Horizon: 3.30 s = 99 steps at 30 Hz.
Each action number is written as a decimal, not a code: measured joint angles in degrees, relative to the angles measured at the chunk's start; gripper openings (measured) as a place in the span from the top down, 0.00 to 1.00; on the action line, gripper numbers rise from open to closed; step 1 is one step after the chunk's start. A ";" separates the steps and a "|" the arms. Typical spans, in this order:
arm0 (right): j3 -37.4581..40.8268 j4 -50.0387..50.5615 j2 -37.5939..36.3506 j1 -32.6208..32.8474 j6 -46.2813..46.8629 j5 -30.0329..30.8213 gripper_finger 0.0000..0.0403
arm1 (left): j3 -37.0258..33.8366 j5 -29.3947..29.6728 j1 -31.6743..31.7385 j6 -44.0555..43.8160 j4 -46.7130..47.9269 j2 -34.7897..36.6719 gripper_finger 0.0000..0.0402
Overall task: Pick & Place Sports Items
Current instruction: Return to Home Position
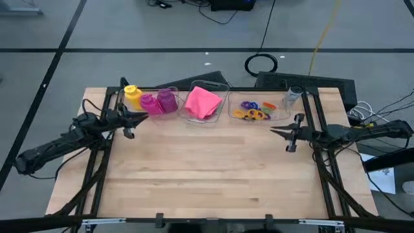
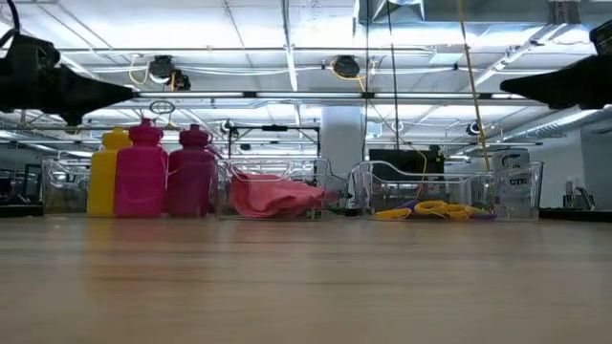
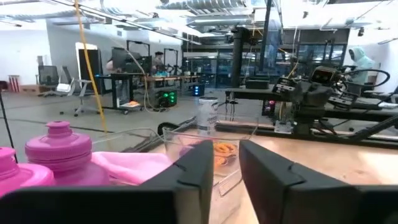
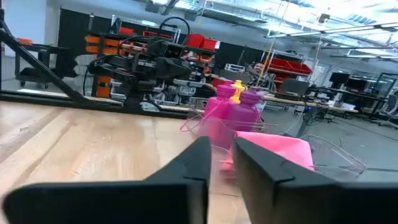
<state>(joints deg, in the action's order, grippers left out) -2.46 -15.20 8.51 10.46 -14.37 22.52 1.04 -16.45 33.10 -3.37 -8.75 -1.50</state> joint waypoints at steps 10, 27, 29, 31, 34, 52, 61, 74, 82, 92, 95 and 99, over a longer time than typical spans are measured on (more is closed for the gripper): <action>0.02 0.00 0.00 0.00 0.13 -0.04 0.79 | 0.00 -0.02 0.00 0.05 -0.02 0.00 0.92; 0.07 0.02 0.00 -0.01 0.13 -0.09 0.71 | 0.00 -0.03 0.00 0.14 -0.20 0.00 0.97; 0.07 0.02 0.00 0.00 0.13 -0.11 0.70 | 0.00 -0.04 0.00 0.14 -0.20 0.00 0.94; 0.07 0.02 0.00 0.00 0.13 -0.11 0.70 | 0.00 -0.04 0.00 0.14 -0.20 0.00 0.92; 0.07 0.02 0.00 0.00 0.13 -0.11 0.70 | 0.00 -0.04 0.00 0.12 -0.17 0.00 0.90; 0.07 0.02 0.00 -0.02 0.13 -0.13 0.72 | 0.00 -0.05 0.00 0.10 -0.15 0.00 0.87; 0.07 0.02 0.00 0.00 0.13 -0.13 0.72 | 0.00 -0.04 0.00 0.10 -0.15 0.00 0.87; 0.07 0.02 0.02 0.00 0.13 -0.13 0.72 | 0.00 -0.05 0.00 0.10 -0.15 0.00 0.87; 0.07 0.02 0.02 0.00 0.13 -0.13 0.72 | 0.00 -0.05 0.00 0.10 -0.15 0.01 0.87; 0.07 0.02 0.02 0.00 0.15 -0.13 0.72 | 0.00 -0.04 0.00 0.10 -0.15 0.00 0.87; 0.05 0.02 0.02 -0.02 0.13 -0.13 0.72 | 0.00 -0.04 0.00 0.10 -0.15 0.02 0.87; 0.07 0.02 0.02 0.00 0.13 -0.13 0.72 | 0.00 -0.06 0.00 0.10 -0.15 0.00 0.87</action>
<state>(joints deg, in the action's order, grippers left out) -2.39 -15.18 8.54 10.46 -14.24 22.39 1.04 -16.50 33.10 -3.27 -8.91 -1.50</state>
